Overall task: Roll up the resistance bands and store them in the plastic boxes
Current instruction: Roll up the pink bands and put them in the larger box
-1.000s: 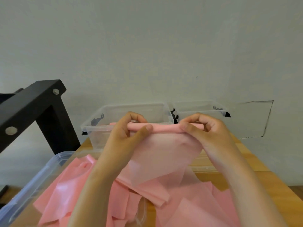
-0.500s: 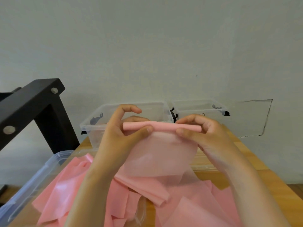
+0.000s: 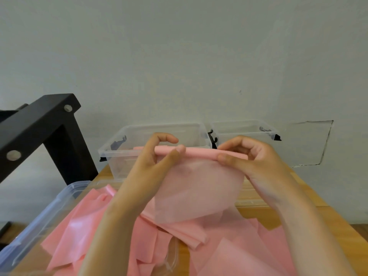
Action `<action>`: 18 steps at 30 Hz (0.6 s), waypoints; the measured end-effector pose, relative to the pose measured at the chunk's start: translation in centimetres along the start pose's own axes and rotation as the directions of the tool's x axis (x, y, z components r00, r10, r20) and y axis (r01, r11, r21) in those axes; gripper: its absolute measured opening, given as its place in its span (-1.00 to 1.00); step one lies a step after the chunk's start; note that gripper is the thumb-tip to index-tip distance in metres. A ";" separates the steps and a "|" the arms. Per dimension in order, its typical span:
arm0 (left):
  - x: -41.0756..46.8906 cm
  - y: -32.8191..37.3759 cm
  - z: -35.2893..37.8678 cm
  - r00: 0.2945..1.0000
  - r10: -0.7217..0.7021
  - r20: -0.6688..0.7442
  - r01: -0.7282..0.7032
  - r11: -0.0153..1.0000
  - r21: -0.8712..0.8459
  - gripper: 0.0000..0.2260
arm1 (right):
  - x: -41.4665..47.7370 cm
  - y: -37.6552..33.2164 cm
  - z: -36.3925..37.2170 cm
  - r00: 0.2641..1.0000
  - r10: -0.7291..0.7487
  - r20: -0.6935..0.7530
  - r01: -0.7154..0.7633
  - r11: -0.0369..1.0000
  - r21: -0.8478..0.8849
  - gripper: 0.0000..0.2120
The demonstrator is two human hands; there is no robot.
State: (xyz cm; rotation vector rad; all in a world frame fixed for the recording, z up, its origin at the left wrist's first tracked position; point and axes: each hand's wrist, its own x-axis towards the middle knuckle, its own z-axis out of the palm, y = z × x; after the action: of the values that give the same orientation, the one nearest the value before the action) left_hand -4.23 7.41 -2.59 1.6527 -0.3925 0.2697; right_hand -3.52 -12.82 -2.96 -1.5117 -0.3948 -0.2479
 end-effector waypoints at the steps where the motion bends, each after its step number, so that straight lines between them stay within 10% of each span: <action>1: 0.0 0.0 0.0 1.000 0.001 0.008 -0.001 1.000 0.026 -0.74 | 0.1 0.1 -0.1 1.000 -0.015 -0.008 0.014 1.000 -0.010 -0.85; 18: 0.4 -0.7 -0.5 0.997 0.070 0.022 -0.072 0.996 0.058 -0.86 | 0.2 0.5 -0.2 0.998 0.005 -0.060 -0.007 1.000 -0.025 -0.88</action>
State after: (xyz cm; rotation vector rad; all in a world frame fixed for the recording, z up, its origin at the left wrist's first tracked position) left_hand -3.60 7.91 -3.04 1.7019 -0.4632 0.3202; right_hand -3.08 -12.96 -3.35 -1.5263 -0.3406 -0.2935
